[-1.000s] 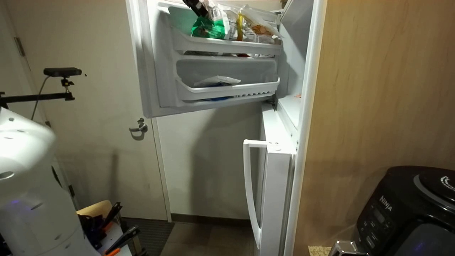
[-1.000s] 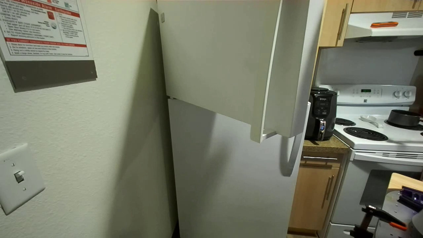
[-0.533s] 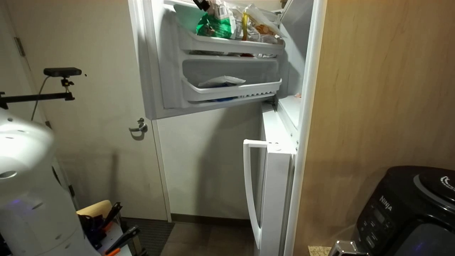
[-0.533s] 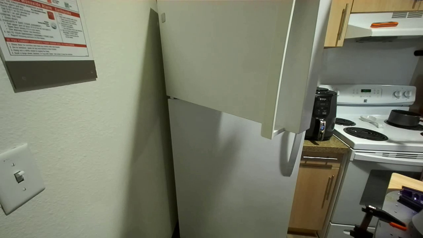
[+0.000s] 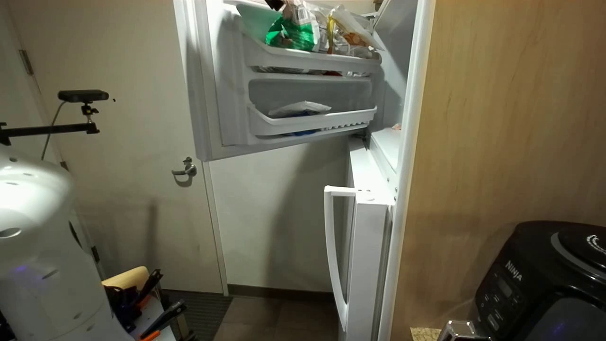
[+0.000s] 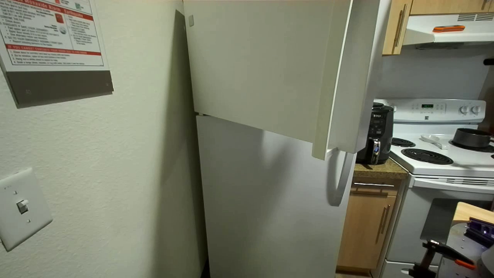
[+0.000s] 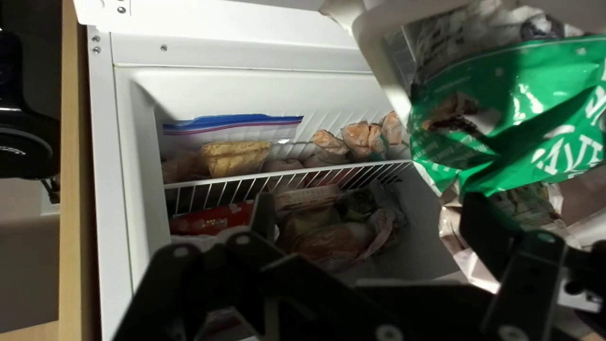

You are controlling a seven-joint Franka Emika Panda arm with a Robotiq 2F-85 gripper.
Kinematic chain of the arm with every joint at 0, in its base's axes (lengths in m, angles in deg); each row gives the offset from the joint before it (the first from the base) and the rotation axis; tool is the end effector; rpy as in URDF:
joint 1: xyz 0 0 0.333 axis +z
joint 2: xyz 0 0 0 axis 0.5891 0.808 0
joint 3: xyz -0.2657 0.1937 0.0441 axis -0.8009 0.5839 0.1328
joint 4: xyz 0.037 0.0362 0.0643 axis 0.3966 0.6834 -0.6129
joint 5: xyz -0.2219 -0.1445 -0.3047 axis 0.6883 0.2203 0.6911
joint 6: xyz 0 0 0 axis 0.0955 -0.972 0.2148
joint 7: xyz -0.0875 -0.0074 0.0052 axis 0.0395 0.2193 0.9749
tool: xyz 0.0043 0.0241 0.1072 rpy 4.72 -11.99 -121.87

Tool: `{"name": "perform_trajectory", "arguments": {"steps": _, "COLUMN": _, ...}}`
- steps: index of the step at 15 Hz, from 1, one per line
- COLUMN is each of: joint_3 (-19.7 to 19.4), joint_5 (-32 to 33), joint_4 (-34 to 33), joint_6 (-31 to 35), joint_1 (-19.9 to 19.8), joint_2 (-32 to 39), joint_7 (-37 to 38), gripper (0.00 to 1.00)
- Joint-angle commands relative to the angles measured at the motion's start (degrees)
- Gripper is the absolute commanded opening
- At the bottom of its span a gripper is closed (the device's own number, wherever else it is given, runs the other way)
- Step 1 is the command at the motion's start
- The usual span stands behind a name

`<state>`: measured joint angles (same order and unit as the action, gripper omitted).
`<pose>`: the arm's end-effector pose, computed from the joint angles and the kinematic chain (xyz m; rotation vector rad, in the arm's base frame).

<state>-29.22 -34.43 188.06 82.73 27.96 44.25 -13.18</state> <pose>0.3763 0.0319 0.7804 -2.6799 0.9119 -1.1959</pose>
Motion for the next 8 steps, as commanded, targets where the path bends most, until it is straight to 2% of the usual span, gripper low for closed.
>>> {"name": "perform_trajectory", "arguments": {"steps": 1, "joint_3": 0.3, "joint_5": 2.4, "joint_4": 0.0, "joint_6": -0.8, "joint_1": -2.7, "joint_2": -0.7, "joint_7": 0.2, "gripper": 1.0}}
{"name": "perform_trajectory", "arguments": {"steps": 5, "joint_3": -0.1, "joint_5": 5.7, "joint_4": -0.6, "joint_6": -0.1, "joint_1": -6.1, "joint_2": -1.0, "joint_7": 0.7, "gripper": 1.0}}
{"name": "perform_trajectory", "arguments": {"steps": 8, "joint_3": -1.7, "joint_5": 5.0, "joint_4": -1.6, "joint_6": -1.4, "joint_1": -6.5, "joint_2": -1.8, "joint_7": -0.8, "gripper": 1.0}}
